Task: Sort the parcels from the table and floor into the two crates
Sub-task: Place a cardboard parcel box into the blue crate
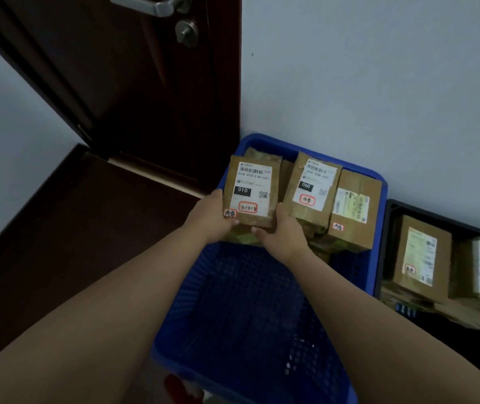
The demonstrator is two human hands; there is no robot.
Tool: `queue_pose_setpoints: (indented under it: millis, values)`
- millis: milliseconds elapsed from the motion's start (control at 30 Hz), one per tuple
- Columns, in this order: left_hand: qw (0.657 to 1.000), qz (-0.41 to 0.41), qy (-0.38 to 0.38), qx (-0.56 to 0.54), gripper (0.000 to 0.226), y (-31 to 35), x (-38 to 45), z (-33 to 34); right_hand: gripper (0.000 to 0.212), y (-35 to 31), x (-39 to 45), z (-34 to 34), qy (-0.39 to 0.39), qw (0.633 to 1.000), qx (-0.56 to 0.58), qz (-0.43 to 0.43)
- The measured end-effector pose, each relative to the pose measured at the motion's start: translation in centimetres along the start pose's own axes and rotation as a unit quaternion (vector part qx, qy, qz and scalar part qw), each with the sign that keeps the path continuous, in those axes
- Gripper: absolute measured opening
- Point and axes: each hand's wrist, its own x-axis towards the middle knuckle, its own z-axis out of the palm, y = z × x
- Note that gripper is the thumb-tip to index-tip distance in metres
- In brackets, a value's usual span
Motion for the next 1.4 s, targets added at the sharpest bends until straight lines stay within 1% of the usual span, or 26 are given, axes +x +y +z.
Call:
queue_pose_setpoints:
  millis: [67,167,267,333,367,433,500,567,667,733,867,900,967,1067,1267,1333,1400]
  values:
    - [1.000,-0.002,0.007,0.003,0.052,0.4,2.2,0.1,0.076,-0.2,1.7,0.0,0.009,1.000,0.001,0.001]
    - [1.000,-0.005,0.026,0.008,0.043,0.7,5.0,0.6,0.079,0.0,4.0,-0.2,0.024,1.000,-0.002,0.003]
    - [0.999,-0.003,0.040,0.001,0.043,1.1,7.3,1.3,0.091,0.4,5.8,-0.2,0.026,1.000,-0.016,0.009]
    - [1.000,0.015,0.012,-0.011,0.053,1.3,8.3,1.8,0.099,0.6,6.6,-0.1,0.017,1.000,-0.018,0.009]
    - [1.000,0.020,-0.021,-0.004,0.064,1.4,8.7,2.1,0.102,0.7,6.9,-0.1,0.014,0.999,-0.029,0.007]
    - [0.995,0.003,-0.087,0.044,0.089,1.5,9.0,2.8,0.104,1.2,7.2,0.0,0.017,0.996,-0.092,-0.003]
    - [0.990,-0.019,-0.100,0.093,0.100,1.6,9.1,3.4,0.105,1.7,7.1,0.0,0.021,0.985,-0.170,-0.011]
    - [0.989,-0.021,-0.099,0.111,0.104,2.0,9.3,3.6,0.106,2.0,7.0,-0.1,0.018,0.977,-0.210,-0.011]
    - [0.988,-0.003,-0.102,0.115,0.098,2.5,9.8,3.5,0.109,2.1,7.7,-0.8,0.010,0.971,-0.239,0.008]
    - [0.985,-0.001,-0.110,0.132,0.098,2.9,10.5,3.4,0.112,2.0,8.2,-1.5,-0.005,0.967,-0.254,0.022]
    - [0.963,-0.047,-0.164,0.206,0.106,3.9,11.5,2.1,0.115,1.9,8.3,-2.5,-0.036,0.964,-0.261,0.035]
    - [0.959,-0.050,-0.168,0.224,0.109,4.0,11.4,1.6,0.115,1.8,8.0,-2.6,-0.036,0.964,-0.261,0.033]
    - [0.955,-0.036,-0.145,0.256,0.112,4.2,10.6,0.9,0.112,1.6,7.3,-3.0,-0.021,0.961,-0.276,0.027]
    - [0.951,0.027,-0.097,0.293,0.098,4.1,8.5,0.5,0.104,1.2,5.4,-3.7,-0.006,0.953,-0.301,0.031]
    - [0.915,0.150,-0.043,0.373,0.068,5.3,2.8,-1.4,0.081,-1.3,0.2,-6.9,0.044,0.940,-0.337,0.014]
    - [0.898,0.203,-0.021,0.390,0.057,6.5,0.8,-2.5,0.073,-2.5,-2.0,-8.1,0.069,0.936,-0.345,-0.001]
    - [0.872,0.262,-0.005,0.413,0.047,8.2,-1.2,-3.7,0.063,-3.5,-4.2,-9.6,0.095,0.927,-0.362,-0.011]
